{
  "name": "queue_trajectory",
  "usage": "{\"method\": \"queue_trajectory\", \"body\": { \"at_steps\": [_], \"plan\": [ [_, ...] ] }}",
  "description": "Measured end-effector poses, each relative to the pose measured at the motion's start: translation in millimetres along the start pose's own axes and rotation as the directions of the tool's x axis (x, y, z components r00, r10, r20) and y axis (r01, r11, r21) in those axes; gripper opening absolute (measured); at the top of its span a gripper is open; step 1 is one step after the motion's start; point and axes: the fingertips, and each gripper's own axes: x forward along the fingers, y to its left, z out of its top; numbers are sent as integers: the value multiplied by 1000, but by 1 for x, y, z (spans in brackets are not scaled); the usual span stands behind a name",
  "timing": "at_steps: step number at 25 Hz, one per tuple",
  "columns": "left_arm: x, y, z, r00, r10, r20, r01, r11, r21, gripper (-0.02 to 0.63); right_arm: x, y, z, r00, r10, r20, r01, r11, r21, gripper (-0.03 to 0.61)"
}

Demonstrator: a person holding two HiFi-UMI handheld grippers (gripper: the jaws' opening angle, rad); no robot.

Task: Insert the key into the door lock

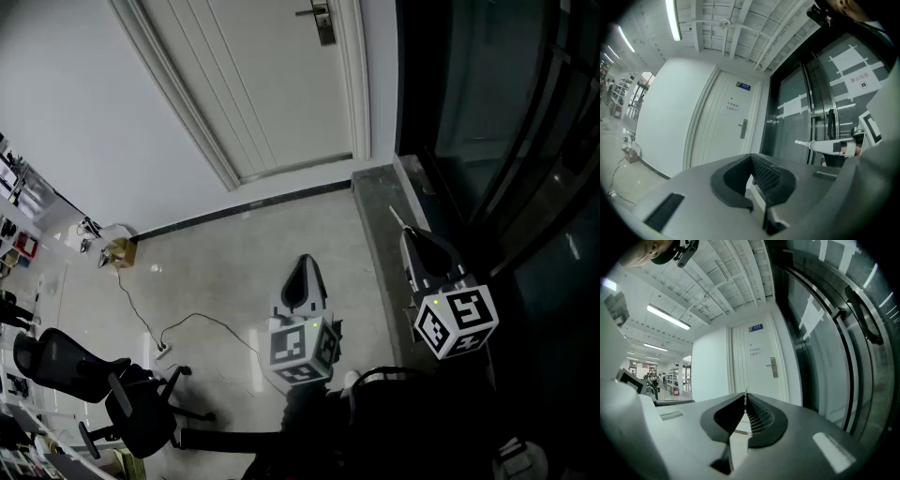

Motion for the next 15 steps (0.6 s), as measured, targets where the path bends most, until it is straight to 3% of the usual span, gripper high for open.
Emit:
{"method": "queue_trajectory", "body": {
  "at_steps": [15],
  "plan": [
    [0, 2, -1, 1000, -2, -3, 2, 1000, -3, 2, 4, 2, -4, 1000, 5, -7, -5, 1000, 12, 12]
  ]
}}
